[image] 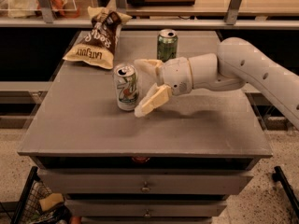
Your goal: Knock 7up can over
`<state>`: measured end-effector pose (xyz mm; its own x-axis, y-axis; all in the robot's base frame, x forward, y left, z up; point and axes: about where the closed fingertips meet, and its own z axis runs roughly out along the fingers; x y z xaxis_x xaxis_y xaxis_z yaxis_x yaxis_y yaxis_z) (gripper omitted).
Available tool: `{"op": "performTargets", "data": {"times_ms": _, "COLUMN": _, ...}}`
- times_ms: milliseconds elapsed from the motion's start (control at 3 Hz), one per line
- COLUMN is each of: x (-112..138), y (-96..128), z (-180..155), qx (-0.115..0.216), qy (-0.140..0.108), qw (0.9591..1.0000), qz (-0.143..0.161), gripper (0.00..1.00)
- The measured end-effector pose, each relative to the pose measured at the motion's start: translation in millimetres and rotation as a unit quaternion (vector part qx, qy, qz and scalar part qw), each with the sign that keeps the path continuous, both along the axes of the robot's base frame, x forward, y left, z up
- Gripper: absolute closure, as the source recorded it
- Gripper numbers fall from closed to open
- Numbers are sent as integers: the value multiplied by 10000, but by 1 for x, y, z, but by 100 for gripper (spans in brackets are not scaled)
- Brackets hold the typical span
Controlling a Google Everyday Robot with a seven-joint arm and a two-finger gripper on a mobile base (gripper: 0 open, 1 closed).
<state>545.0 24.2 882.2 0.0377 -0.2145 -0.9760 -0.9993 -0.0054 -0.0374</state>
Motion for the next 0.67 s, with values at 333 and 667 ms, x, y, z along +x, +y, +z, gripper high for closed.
{"op": "performTargets", "data": {"times_ms": 333, "x": 0, "y": 7, "z": 0, "qx": 173, "qy": 94, "qw": 9998, "qz": 44, "gripper": 18}}
{"op": "performTargets", "data": {"times_ms": 667, "x": -1, "y": 11, "z": 0, "qx": 278, "qy": 153, "qw": 9995, "qz": 83, "gripper": 42}}
